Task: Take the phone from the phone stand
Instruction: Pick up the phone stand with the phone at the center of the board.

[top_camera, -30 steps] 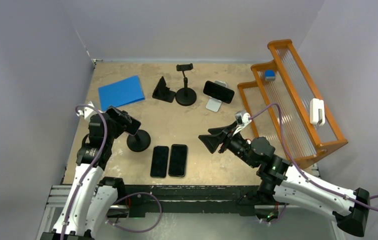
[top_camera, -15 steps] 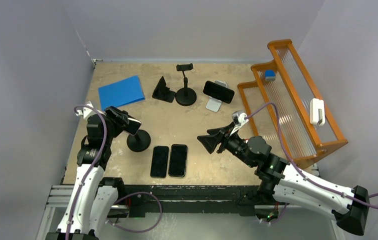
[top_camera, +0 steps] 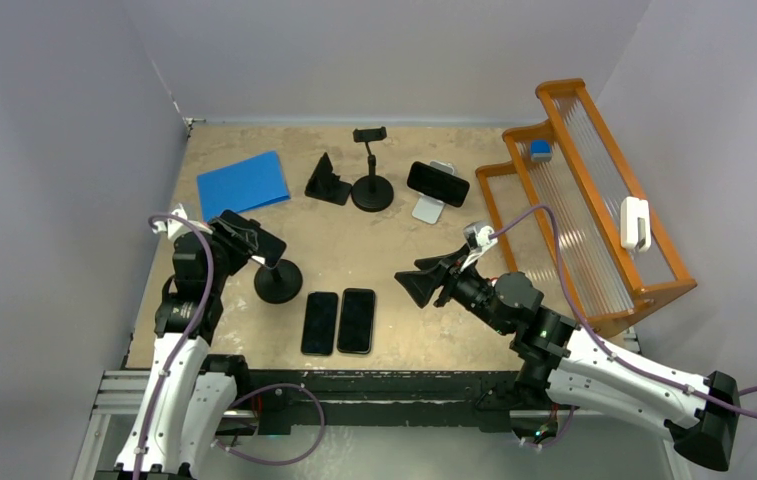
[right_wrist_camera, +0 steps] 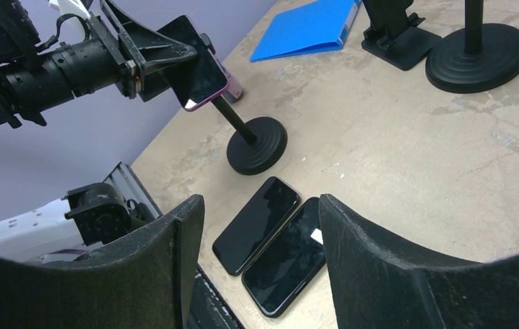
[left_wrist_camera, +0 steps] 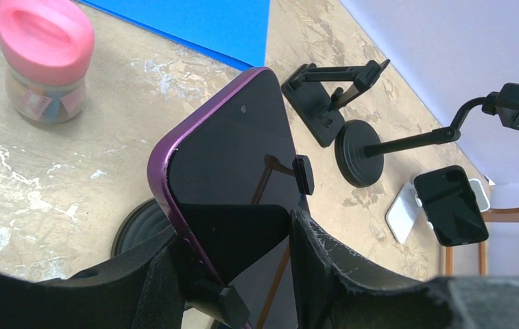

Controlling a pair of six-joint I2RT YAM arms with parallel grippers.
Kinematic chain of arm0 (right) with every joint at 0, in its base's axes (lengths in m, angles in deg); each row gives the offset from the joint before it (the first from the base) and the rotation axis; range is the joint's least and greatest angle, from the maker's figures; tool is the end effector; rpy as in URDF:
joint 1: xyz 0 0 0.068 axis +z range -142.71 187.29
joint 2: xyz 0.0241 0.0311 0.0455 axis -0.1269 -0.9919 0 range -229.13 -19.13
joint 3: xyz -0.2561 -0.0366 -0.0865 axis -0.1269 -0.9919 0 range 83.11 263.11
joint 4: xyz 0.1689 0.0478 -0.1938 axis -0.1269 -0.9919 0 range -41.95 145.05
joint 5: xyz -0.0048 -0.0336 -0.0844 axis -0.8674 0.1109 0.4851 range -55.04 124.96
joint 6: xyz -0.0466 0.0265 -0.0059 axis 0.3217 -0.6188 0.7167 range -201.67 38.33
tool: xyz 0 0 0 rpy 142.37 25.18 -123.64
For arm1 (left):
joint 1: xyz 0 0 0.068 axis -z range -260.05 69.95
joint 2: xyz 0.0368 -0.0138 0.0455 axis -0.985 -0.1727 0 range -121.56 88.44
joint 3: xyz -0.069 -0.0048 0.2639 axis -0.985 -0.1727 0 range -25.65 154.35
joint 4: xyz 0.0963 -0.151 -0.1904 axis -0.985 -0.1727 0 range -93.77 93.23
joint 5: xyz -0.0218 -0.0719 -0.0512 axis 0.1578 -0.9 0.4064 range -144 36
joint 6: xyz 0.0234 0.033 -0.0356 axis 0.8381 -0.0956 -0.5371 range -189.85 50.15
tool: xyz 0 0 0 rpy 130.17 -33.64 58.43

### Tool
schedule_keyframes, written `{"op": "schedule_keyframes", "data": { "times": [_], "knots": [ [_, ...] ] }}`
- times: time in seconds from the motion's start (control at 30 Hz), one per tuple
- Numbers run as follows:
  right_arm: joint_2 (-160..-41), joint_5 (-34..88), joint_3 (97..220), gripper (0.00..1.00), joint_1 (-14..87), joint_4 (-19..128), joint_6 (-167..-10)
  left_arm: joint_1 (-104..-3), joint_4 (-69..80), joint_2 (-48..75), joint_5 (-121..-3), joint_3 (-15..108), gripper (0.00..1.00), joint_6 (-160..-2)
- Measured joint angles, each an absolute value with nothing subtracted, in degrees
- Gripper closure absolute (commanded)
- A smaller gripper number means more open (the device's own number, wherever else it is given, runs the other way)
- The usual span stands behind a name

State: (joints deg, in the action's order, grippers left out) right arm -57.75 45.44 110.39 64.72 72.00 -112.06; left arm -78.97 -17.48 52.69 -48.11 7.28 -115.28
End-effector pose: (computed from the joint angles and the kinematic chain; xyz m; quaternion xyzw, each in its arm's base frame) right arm 0.0993 0.1434 0.2997 -0.0905 0.6661 0.4675 0.5741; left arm 0.1537 0.0006 0.2719 -0.3413 0.7630 -0.1767 0.5198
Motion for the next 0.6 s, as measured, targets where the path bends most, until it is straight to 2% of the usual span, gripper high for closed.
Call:
{"op": "schedule_keyframes", "data": {
  "times": [0.17,0.37,0.5,0.6],
  "knots": [
    [-57.8,45.5,110.4,0.36,64.7,72.0,-112.1,-79.0,-16.1,51.9,-49.0,7.3,0.78,-115.2],
    [-58.8,45.5,110.4,0.35,64.7,71.8,-112.1,-79.0,-14.4,51.2,-50.4,7.3,1.00,-115.2],
    [-58.9,45.5,110.4,0.35,64.7,71.8,-112.1,-79.0,-14.0,51.3,-51.3,7.3,0.99,-115.3],
    [-59.0,45.5,110.4,0.35,64.7,71.8,-112.0,-79.0,-14.0,51.2,-51.3,7.3,0.89,-115.3]
  ]
}}
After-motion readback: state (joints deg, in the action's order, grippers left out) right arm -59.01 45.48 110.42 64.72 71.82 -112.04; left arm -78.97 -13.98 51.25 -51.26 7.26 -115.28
